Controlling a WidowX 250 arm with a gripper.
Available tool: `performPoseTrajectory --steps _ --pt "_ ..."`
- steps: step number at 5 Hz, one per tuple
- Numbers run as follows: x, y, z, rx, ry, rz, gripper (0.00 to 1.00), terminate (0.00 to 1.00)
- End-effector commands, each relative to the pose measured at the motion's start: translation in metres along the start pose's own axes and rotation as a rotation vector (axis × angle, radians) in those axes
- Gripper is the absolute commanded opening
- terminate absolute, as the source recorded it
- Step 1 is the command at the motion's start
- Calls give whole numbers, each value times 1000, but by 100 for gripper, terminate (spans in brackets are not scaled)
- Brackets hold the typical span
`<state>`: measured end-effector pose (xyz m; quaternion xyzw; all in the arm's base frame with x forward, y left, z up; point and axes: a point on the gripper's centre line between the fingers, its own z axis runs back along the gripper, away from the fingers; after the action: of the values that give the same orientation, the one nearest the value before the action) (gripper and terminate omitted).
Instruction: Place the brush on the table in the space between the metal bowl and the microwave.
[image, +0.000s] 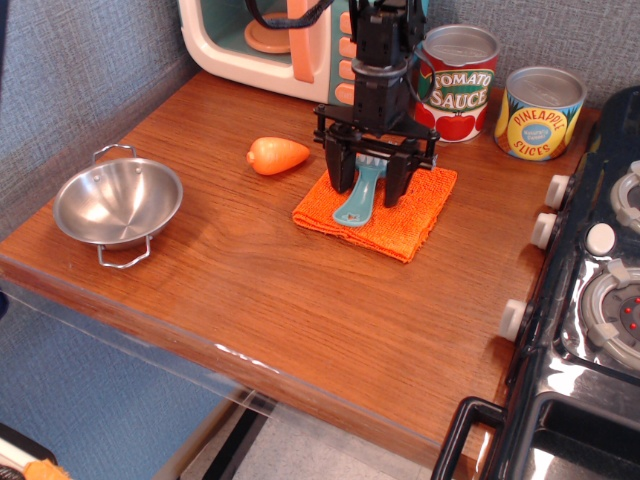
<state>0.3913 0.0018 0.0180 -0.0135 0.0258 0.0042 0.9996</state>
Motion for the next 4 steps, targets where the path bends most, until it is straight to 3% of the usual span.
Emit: performPoseTrajectory --steps 1,2,3,4 --pt "8 1 16 32 -41 -32 0 0" --pt "4 -1 36 7 -84 -59 0 0" --pt "-1 10 78 -17 -182 -76 0 0" --pt "-3 49 103 -11 -247 -19 0 0"
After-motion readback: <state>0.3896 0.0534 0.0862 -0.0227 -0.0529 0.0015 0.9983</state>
